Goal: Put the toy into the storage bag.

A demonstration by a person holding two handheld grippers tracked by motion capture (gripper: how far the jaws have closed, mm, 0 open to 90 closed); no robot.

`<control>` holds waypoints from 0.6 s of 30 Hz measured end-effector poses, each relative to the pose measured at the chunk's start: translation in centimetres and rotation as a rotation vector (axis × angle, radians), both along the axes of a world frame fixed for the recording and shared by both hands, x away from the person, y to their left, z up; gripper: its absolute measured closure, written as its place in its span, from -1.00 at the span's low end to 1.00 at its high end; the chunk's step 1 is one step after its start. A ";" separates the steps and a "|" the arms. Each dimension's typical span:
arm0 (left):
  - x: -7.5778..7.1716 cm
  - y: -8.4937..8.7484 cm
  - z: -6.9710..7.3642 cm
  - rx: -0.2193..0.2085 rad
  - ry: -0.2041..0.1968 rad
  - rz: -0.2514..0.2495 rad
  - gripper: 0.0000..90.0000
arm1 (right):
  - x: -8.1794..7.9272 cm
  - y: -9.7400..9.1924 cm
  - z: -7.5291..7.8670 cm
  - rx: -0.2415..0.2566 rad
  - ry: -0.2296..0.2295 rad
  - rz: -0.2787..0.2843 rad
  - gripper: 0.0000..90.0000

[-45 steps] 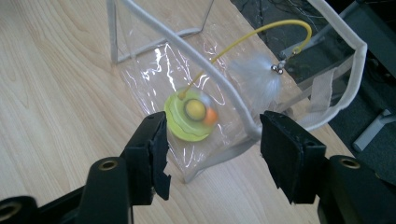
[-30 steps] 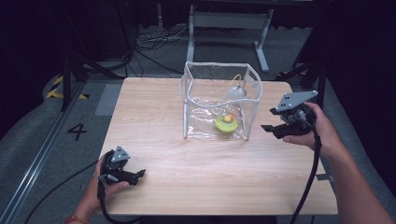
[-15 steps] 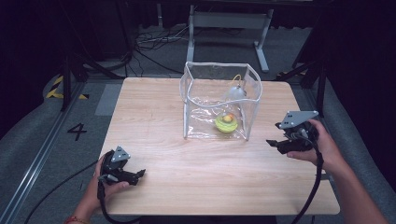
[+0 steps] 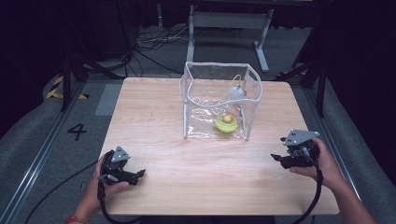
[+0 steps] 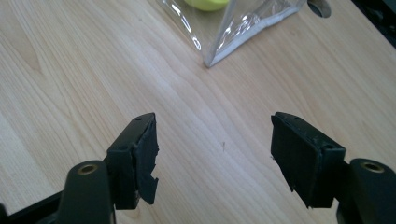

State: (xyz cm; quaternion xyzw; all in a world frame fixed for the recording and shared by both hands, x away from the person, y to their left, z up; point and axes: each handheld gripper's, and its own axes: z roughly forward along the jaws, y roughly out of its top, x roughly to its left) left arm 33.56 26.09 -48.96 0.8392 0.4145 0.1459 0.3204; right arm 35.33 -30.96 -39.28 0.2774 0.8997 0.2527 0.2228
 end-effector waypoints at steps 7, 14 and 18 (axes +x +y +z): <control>0.0 0.0 0.0 0.000 0.000 0.003 -0.97 | -0.8 -1.9 -3.2 0.052 -0.002 -0.016 -0.35; 0.0 0.0 0.0 -0.001 0.000 0.006 -0.97 | -1.3 -4.2 -5.2 0.144 -0.019 -0.085 -0.42; -0.1 -0.1 0.0 0.001 -0.002 0.016 -0.98 | -1.7 -5.9 -6.6 0.201 -0.021 -0.144 -0.45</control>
